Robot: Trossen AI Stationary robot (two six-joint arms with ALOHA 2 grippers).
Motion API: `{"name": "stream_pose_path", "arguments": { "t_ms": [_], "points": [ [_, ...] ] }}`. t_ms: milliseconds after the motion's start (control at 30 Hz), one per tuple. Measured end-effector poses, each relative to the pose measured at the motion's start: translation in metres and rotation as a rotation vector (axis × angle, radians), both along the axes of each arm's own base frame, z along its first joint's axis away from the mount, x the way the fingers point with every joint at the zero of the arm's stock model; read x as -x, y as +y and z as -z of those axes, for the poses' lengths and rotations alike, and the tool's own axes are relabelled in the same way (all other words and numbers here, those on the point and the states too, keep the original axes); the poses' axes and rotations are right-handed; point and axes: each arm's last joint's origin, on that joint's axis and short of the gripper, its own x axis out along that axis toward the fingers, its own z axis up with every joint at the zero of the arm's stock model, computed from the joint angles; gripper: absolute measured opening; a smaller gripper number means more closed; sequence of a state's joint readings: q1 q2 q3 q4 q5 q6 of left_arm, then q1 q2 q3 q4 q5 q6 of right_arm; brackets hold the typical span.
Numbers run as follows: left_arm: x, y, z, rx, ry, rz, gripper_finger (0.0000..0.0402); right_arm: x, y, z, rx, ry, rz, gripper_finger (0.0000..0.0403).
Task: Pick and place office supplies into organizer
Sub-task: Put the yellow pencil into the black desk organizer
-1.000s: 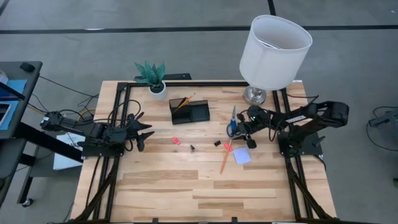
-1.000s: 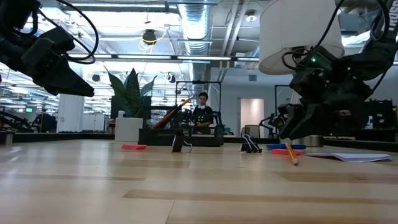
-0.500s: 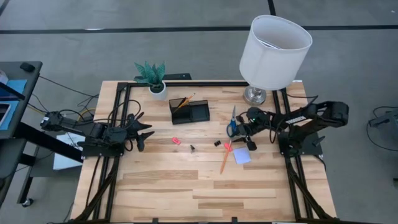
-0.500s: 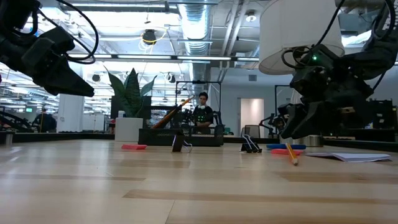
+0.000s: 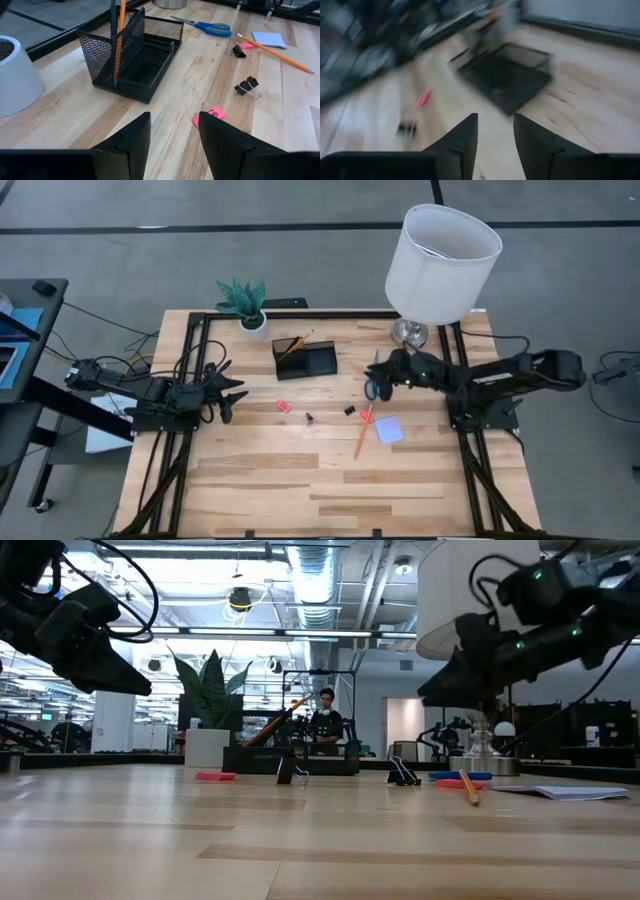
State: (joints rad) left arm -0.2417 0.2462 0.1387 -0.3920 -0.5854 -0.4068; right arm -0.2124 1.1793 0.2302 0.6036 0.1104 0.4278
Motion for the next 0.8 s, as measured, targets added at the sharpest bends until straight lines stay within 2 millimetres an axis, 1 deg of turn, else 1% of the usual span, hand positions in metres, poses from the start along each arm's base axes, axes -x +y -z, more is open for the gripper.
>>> {"name": "stream_pose_path", "arguments": {
  "t_ms": [67,133,233,333,467,533,633,800],
  "points": [
    [0.0,0.0,0.0,0.0,0.0,0.0,0.0159,0.0,0.009,-0.002,-0.095,-0.052,0.142,0.0118],
    [0.0,0.0,0.0,0.0,0.0,0.0,0.0159,0.001,0.017,-0.002,-0.142,-0.083,0.24,0.0118],
    [0.0,0.0,0.0,0.0,0.0,0.0,0.0159,0.001,0.029,0.0,-0.199,-0.119,0.335,0.0118],
    [0.0,0.0,0.0,0.0,0.0,0.0,0.0159,0.0,0.036,0.004,-0.286,-0.159,0.391,0.0118],
    [0.0,0.0,0.0,0.0,0.0,0.0,0.0159,-0.001,0.047,0.009,-0.382,-0.198,0.418,0.0118],
    [0.0,0.0,0.0,0.0,0.0,0.0,0.0159,-0.001,0.054,0.011,-0.398,-0.205,0.426,0.0118],
    [0.0,0.0,0.0,0.0,0.0,0.0,0.0159,0.0,0.065,0.012,-0.408,-0.192,0.384,0.0118],
    [0.0,0.0,0.0,0.0,0.0,0.0,0.0159,0.002,0.08,0.013,-0.515,-0.189,0.312,0.0118]
  ]
}}
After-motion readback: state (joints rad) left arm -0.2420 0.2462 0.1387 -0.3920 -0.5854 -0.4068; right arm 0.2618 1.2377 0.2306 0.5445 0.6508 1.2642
